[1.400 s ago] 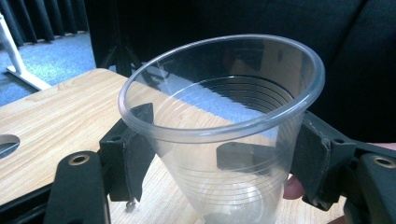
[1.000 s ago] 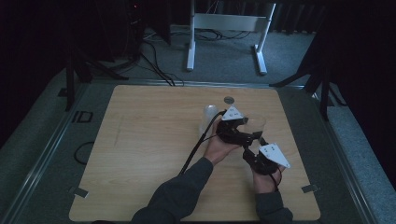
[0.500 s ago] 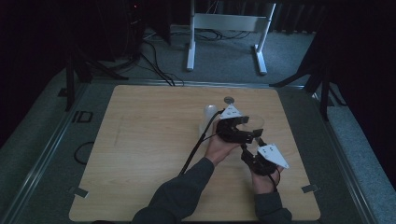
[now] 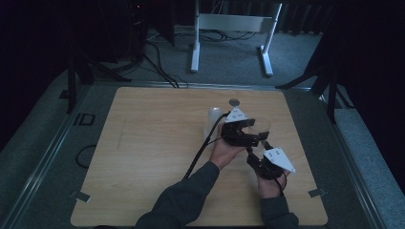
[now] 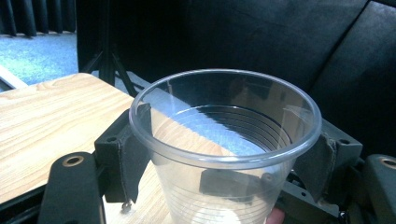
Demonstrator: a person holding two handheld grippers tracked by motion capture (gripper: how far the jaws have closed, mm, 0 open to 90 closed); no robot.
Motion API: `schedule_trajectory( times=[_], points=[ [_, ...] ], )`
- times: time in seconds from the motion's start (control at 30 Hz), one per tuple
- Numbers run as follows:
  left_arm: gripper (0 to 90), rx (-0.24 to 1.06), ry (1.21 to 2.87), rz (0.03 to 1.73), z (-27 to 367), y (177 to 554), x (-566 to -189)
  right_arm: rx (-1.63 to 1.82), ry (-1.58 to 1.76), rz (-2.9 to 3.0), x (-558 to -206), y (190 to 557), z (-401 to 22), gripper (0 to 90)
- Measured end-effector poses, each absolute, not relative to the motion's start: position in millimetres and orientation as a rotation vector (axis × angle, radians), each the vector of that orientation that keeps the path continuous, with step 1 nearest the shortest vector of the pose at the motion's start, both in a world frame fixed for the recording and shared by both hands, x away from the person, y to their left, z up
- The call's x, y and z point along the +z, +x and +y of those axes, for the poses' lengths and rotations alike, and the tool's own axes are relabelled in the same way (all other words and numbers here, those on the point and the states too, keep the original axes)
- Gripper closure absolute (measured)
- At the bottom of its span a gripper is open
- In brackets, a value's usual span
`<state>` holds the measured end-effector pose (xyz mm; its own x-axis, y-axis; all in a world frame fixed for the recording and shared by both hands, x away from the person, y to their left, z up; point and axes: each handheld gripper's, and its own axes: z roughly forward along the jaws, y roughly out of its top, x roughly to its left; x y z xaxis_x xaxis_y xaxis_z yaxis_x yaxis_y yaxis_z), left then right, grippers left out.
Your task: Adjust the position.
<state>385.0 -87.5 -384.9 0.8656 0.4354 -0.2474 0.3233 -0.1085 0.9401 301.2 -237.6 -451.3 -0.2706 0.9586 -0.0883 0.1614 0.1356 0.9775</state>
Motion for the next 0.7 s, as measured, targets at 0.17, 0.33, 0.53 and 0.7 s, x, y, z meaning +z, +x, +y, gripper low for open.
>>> schedule_trajectory(
  times=[0.17,0.33,0.53,0.7],
  points=[
    [27.0,0.112,1.713,0.584,-88.0,384.3,-385.0,1.224,1.116,1.591,-451.5,301.2,-237.8,41.4],
    [27.5,0.151,1.721,0.572,-88.7,382.1,-384.4,1.231,1.116,1.606,-451.4,302.0,-238.3,38.7],
    [27.5,0.179,1.718,0.579,-86.7,382.4,-383.5,1.226,1.120,1.623,-452.0,302.7,-237.3,31.5],
    [27.7,0.214,1.720,0.582,-85.7,382.6,-383.4,1.229,1.121,1.609,-450.5,302.0,-239.3,29.3]
  ],
)
